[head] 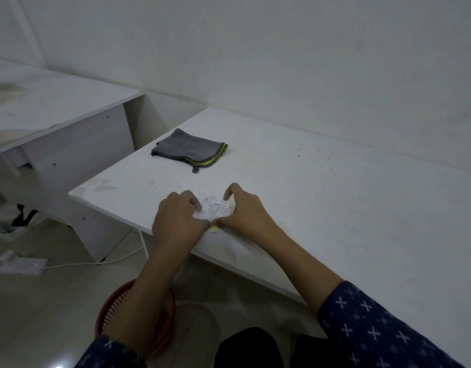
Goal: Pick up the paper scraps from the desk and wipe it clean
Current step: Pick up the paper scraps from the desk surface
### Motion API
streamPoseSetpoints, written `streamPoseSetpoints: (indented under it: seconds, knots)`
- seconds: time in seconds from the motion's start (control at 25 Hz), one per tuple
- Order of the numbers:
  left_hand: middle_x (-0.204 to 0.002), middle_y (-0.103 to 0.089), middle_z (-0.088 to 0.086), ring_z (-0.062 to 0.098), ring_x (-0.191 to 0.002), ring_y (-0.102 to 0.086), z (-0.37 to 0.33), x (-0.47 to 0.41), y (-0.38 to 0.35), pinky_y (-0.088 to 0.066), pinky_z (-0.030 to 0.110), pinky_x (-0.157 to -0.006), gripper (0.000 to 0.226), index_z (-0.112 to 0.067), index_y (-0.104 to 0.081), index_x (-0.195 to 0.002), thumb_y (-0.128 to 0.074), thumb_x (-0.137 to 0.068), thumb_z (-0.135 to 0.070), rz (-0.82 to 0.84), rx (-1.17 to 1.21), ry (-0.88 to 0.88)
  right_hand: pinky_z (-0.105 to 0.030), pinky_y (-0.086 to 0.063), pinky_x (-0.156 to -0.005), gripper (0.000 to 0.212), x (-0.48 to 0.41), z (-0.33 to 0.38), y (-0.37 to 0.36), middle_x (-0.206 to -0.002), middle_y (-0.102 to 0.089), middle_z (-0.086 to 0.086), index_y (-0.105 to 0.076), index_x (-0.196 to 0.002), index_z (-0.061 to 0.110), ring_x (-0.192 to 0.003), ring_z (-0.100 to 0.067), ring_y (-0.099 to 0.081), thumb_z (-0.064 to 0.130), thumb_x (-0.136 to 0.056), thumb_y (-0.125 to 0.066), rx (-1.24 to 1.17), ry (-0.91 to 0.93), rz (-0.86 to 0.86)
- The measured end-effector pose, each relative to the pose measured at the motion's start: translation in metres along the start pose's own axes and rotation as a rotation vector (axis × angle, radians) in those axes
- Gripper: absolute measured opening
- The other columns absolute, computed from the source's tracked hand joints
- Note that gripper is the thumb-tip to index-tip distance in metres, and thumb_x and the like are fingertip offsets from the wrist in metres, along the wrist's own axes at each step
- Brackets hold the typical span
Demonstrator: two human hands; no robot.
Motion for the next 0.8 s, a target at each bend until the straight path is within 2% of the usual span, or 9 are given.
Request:
streamPoseSetpoints:
  seconds: [0.08, 0.16, 0.28, 0.4, 0.52, 0.64, 0.72, 0.8]
  knots:
    - [-0.091, -0.046, 0.0, 0.018, -0.087, -0.05, -0.003, 0.0, 0.004, -0.043, 0.029, -0.064, 0.037, -0.024, -0.053, -0.082, -0.083, -0.062, -0.032, -0.012, -0.04, -0.027, -0.028, -0.039, -0.053, 0.046, 0.002, -0.003, 0.0, -0.071, -0.051, 0.0, -0.044, -0.101, 0.015, -0.059, -0.012, -0.046, 0.027, -0.071, -0.077, -0.06, 0.003, -0.003]
    - [-0.094, -0.045, 0.0, 0.02, -0.092, -0.05, -0.011, 0.007, 0.005, -0.041, 0.028, -0.065, 0.034, -0.023, -0.053, -0.084, -0.081, -0.064, -0.021, -0.019, -0.046, -0.056, -0.036, -0.047, -0.058, 0.032, 0.011, -0.007, 0.002, -0.066, -0.052, 0.0, -0.048, -0.094, 0.016, -0.058, -0.014, -0.049, 0.021, -0.074, -0.073, -0.101, 0.036, -0.065]
    - [-0.099, -0.05, 0.001, 0.02, -0.095, -0.048, -0.035, 0.024, -0.004, -0.04, 0.029, -0.068, 0.028, -0.021, -0.054, -0.086, -0.074, -0.069, -0.009, -0.086, -0.056, -0.156, -0.032, -0.049, -0.063, 0.01, 0.026, -0.027, 0.026, -0.056, -0.052, 0.006, -0.057, -0.08, 0.019, -0.054, -0.009, -0.05, 0.02, -0.08, -0.066, -0.175, 0.03, -0.217]
    - [-0.097, -0.055, 0.001, 0.02, -0.091, -0.052, -0.082, 0.043, -0.032, -0.038, 0.029, -0.073, 0.02, -0.019, -0.057, -0.089, -0.069, -0.074, -0.013, -0.096, 0.012, -0.371, -0.032, -0.048, -0.066, 0.005, 0.043, -0.073, 0.075, -0.062, -0.056, 0.008, -0.059, -0.082, 0.019, -0.062, -0.011, -0.055, 0.018, -0.08, -0.064, -0.154, -0.005, -0.376]
    - [-0.106, -0.058, 0.001, 0.019, -0.098, -0.055, -0.14, 0.065, -0.084, -0.039, 0.029, -0.082, 0.024, -0.019, -0.056, -0.104, -0.064, -0.081, -0.023, 0.041, 0.059, -0.535, -0.034, -0.047, -0.08, 0.019, 0.062, -0.139, 0.125, -0.085, -0.06, 0.001, -0.058, -0.1, 0.017, -0.085, -0.017, -0.057, 0.017, -0.082, -0.062, -0.012, -0.096, -0.459]
    - [-0.126, -0.055, -0.002, 0.017, -0.118, -0.049, -0.201, 0.092, -0.152, -0.036, 0.028, -0.097, 0.037, -0.021, -0.049, -0.123, -0.053, -0.09, -0.038, 0.245, 0.054, -0.614, -0.035, -0.041, -0.09, 0.03, 0.083, -0.205, 0.17, -0.107, -0.06, -0.009, -0.053, -0.115, 0.014, -0.106, -0.023, -0.052, 0.017, -0.085, -0.058, 0.135, -0.226, -0.512]
    - [-0.142, -0.044, 0.002, 0.018, -0.136, -0.033, -0.241, 0.113, -0.191, -0.029, 0.031, -0.107, 0.049, -0.019, -0.04, -0.135, -0.045, -0.093, -0.045, 0.353, 0.011, -0.696, -0.037, -0.04, -0.094, 0.031, 0.095, -0.244, 0.201, -0.114, -0.059, -0.011, -0.052, -0.118, 0.012, -0.111, -0.026, -0.05, 0.017, -0.088, -0.056, 0.195, -0.309, -0.541]
    - [-0.154, -0.025, 0.003, 0.018, -0.145, -0.014, -0.273, 0.131, -0.221, -0.018, 0.033, -0.114, 0.06, -0.018, -0.028, -0.144, -0.035, -0.094, -0.051, 0.43, -0.061, -0.79, -0.038, -0.04, -0.095, 0.029, 0.106, -0.283, 0.235, -0.116, -0.058, -0.011, -0.052, -0.118, 0.011, -0.112, -0.026, -0.05, 0.016, -0.09, -0.052, 0.229, -0.395, -0.594]
Point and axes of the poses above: each hand's wrist, its own x-axis away from the middle knuckle, its own y-axis out of the back of the hand, z = x × y, the point moved 5 cm from there along -x, towards the middle knuckle
